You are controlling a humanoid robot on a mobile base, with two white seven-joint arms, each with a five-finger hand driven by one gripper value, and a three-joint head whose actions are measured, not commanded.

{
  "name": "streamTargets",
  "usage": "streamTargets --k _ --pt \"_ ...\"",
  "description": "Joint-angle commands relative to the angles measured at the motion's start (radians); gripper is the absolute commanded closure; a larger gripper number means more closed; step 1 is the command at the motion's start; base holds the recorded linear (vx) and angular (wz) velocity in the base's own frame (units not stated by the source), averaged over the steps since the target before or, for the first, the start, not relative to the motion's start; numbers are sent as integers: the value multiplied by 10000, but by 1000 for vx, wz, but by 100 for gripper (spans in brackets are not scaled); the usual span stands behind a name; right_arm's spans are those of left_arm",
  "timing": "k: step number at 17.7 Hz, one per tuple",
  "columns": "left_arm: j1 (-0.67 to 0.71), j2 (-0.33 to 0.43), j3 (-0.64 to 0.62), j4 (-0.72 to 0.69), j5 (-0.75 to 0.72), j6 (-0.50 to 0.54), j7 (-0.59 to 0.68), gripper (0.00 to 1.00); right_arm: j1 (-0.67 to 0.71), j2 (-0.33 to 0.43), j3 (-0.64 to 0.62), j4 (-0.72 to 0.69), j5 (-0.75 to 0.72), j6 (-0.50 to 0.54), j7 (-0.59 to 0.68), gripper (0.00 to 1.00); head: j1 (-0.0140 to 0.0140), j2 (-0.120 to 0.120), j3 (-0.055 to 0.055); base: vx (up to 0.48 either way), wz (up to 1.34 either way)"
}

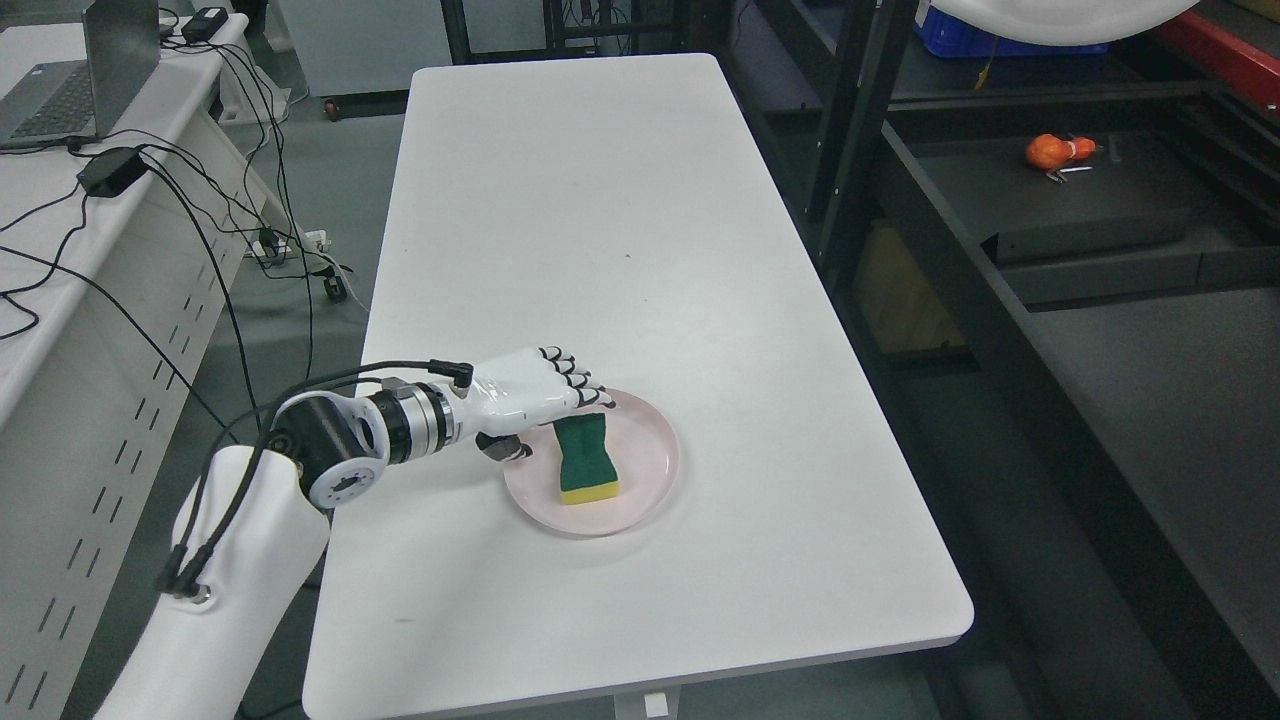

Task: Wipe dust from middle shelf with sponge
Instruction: 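Close the left hand around the green-and-yellow sponge, then lift the sponge off the plate with the left hand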

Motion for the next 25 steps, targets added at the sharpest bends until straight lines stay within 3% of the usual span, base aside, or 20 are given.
streamTargets --k 1,4,11,16,22,25 --pt "-148 -1038 -827 601 -337 51 1 16 2 -175 0 -174 0 724 7 0 0 0 0 0 0" --pt "-148 -1085 -782 739 -492 51 1 19 2 -175 0 -174 0 723 7 0 0 0 0 0 0" --pt "-56 -978 -184 939 -476 97 -597 39 2 -175 0 -174 0 723 7 0 0 0 0 0 0" --pt "-40 -1100 812 1000 -323 36 -643 66 2 -175 0 -174 0 723 7 0 0 0 0 0 0" --pt "-163 -1116 2237 985 1897 -439 -904 99 2 -175 0 -174 0 723 7 0 0 0 0 0 0" --pt "-240 -1116 3218 847 2986 -517 -889 100 2 -175 0 -174 0 723 7 0 0 0 0 0 0"
